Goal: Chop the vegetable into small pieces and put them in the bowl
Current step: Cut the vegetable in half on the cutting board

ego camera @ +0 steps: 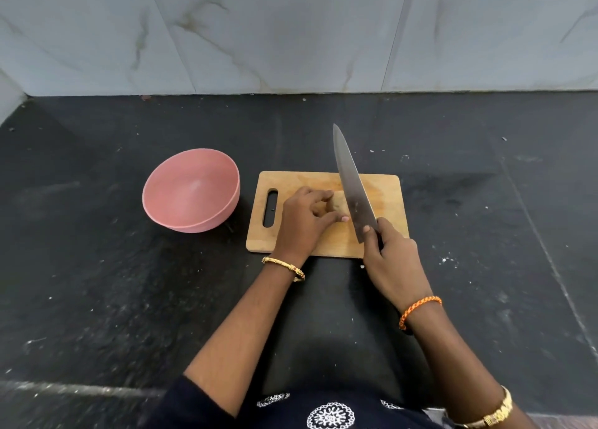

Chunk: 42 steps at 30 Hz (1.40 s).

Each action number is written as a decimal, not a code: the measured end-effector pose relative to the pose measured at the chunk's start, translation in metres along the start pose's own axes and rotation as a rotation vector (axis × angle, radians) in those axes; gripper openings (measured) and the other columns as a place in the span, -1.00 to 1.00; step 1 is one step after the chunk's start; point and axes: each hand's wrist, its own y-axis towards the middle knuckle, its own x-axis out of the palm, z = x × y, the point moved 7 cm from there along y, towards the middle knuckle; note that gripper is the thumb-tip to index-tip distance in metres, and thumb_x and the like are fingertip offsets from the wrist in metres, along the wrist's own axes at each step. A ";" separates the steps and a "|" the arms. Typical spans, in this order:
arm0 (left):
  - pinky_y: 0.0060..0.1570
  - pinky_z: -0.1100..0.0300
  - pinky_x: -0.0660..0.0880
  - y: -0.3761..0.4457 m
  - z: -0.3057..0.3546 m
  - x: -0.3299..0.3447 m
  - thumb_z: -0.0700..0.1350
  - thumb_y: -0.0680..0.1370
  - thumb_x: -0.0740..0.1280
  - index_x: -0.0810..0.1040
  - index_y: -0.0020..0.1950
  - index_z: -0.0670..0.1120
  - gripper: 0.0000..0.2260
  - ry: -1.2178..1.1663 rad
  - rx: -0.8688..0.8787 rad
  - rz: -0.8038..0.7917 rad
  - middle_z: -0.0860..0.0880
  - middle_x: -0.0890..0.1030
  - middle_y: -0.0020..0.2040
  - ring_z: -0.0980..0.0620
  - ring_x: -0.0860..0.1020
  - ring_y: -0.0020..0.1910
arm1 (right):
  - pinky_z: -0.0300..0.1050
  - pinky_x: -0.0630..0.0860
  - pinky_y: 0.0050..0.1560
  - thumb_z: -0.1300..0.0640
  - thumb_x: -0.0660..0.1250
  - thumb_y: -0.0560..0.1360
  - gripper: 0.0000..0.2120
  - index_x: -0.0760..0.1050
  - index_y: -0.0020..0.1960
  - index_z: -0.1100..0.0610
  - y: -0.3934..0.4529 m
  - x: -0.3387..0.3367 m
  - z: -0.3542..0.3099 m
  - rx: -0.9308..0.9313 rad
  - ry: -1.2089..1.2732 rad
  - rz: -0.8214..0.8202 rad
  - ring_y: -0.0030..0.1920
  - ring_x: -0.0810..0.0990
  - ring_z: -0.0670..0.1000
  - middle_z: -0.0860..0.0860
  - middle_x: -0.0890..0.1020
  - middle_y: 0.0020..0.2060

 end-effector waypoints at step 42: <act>-0.21 0.42 0.49 0.012 -0.024 -0.001 -0.20 0.22 0.58 0.65 0.03 -0.14 -0.60 -0.225 -0.132 -0.081 0.14 0.59 -0.20 0.29 0.56 -0.32 | -0.03 0.34 -0.30 0.24 0.02 0.59 -0.85 0.26 0.14 0.12 0.016 0.036 -0.020 0.113 -0.467 -0.240 -0.32 0.39 0.12 0.03 0.33 -0.39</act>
